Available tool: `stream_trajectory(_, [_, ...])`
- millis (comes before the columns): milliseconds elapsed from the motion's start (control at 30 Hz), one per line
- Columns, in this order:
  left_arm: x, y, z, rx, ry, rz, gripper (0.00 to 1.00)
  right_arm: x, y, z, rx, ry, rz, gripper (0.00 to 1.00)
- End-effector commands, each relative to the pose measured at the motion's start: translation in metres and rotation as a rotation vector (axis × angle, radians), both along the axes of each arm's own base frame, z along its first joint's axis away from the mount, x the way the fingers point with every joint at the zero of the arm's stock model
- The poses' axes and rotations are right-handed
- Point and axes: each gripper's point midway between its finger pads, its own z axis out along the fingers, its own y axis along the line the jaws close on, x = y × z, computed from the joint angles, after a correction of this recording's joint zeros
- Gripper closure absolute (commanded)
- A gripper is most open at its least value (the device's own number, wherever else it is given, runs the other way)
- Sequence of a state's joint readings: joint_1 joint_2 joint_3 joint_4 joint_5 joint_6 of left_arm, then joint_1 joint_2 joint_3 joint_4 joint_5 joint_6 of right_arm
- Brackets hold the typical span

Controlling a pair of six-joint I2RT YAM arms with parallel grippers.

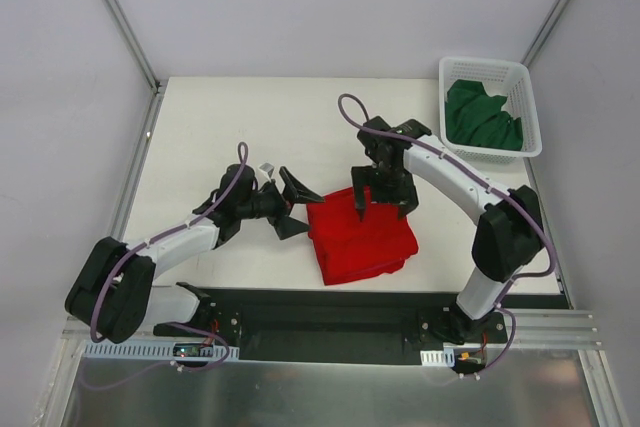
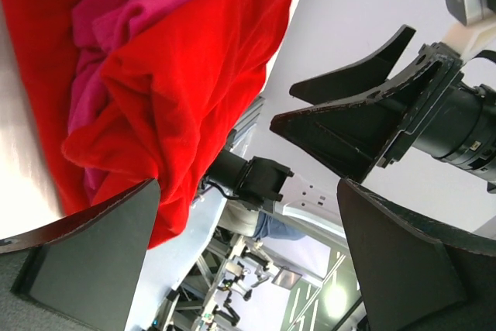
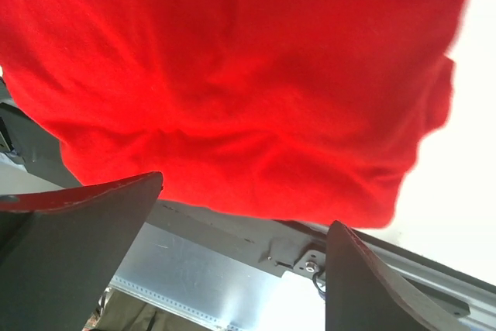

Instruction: Fold and stack the t-shirts

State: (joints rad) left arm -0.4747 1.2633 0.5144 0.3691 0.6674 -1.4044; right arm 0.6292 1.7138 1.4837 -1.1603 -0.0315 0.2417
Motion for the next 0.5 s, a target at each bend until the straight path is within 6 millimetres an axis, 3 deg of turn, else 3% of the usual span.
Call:
stream_trajectory(0, [-0.009, 0.002, 0.001, 0.011, 0.012, 0.025, 0.01, 0.002, 0.026, -0.006, 0.064, -0.013, 0.003, 0.04])
stream_trajectory(200, [-0.017, 0.008, -0.004, 0.054, 0.025, 0.022, 0.01, 0.002, 0.054, -0.017, 0.082, -0.01, 0.049, 0.04])
stream_trajectory(467, [-0.031, 0.006, -0.021, 0.08, 0.077, 0.007, 0.01, -0.002, 0.063, -0.032, 0.061, 0.02, 0.073, 0.04])
